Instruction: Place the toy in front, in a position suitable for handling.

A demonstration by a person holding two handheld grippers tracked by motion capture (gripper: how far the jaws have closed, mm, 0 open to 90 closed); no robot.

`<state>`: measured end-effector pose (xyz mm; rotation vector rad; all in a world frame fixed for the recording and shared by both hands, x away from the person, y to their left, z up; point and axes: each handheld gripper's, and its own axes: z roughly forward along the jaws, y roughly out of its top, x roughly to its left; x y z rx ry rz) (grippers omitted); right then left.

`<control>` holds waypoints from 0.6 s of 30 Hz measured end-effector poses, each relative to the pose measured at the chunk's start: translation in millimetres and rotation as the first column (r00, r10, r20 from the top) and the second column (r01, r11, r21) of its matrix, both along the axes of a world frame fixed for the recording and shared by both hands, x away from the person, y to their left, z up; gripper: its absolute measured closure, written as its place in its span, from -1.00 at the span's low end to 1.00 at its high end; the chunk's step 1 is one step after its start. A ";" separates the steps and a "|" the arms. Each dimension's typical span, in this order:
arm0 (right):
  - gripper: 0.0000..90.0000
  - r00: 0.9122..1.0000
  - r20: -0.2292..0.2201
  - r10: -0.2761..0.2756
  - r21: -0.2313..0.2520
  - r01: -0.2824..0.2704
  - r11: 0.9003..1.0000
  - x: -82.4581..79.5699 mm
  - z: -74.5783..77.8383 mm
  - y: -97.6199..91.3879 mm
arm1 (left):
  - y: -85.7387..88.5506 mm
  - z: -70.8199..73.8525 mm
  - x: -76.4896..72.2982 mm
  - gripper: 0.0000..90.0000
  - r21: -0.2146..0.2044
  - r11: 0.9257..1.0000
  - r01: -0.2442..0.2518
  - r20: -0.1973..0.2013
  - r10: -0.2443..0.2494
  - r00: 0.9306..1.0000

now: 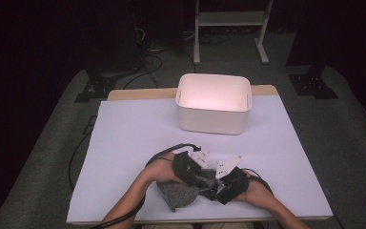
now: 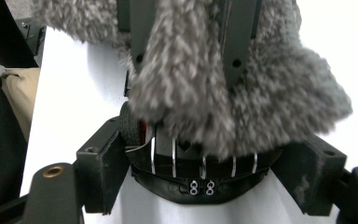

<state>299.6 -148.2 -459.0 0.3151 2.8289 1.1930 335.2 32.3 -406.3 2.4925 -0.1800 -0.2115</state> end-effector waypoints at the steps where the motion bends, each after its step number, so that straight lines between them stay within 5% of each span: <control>1: -0.48 1.000 -0.001 -0.001 0.001 0.001 1.000 0.1 -0.1 -0.1 | -2.0 -1.0 0.5 0.60 -0.011 1.000 0.007 -0.008 -0.007 1.000; 9: -0.48 1.000 -0.020 -0.008 0.020 0.009 1.000 0.7 -1.3 -1.6 | -3.5 -2.7 6.7 0.60 -0.025 1.000 -0.007 -0.012 0.006 1.000; 18: -0.48 1.000 -0.003 0.003 0.013 -0.003 1.000 0.7 -1.7 -1.6 | 25.7 -0.7 11.6 0.58 -0.013 0.997 -0.072 -0.005 0.072 0.997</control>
